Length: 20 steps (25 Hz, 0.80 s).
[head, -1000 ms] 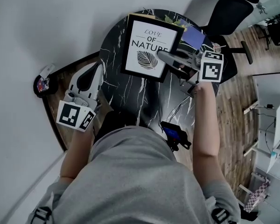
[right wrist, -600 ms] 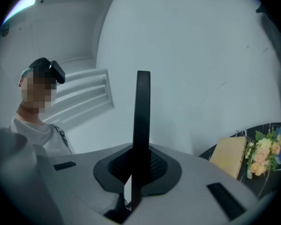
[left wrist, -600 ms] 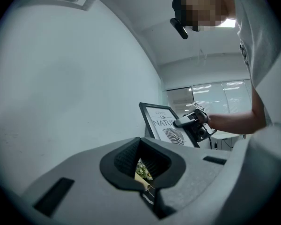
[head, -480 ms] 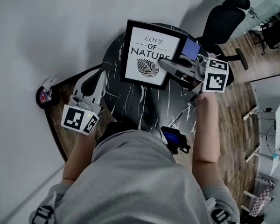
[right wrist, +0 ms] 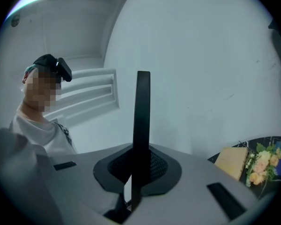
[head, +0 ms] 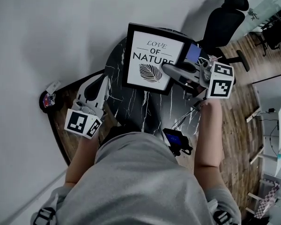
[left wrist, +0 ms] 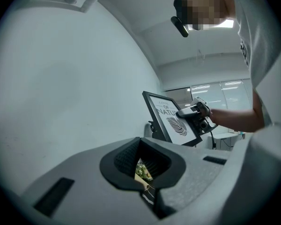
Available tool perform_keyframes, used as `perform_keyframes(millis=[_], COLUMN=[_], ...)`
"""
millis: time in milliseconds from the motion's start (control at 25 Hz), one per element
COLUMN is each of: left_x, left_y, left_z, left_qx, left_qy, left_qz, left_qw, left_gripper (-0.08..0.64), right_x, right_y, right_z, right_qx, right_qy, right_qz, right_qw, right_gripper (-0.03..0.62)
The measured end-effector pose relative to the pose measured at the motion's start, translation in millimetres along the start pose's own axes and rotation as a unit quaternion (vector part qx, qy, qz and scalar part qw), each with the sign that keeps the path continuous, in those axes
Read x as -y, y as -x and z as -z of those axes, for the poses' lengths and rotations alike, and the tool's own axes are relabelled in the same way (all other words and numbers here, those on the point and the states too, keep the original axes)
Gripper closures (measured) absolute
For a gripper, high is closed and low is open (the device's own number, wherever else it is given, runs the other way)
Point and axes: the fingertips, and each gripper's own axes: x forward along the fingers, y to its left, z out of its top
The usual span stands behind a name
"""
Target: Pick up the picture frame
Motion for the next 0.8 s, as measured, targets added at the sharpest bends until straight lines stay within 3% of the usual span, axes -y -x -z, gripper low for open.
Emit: perform_keyframes(millis=[800], left_x=[3.7], left_y=[2.3], left_z=[4.8], left_qx=[-0.012], left_qy=[0.008], left_qz=[-0.005], left_qw=[0.9999], left_gripper=[0.554], right_x=[-5.8], right_y=[-1.5], right_z=[-4.1], right_qx=[-0.001], right_qy=[0.007], right_qz=[-0.01], right_qw=[1.0], right_gripper=[0.555])
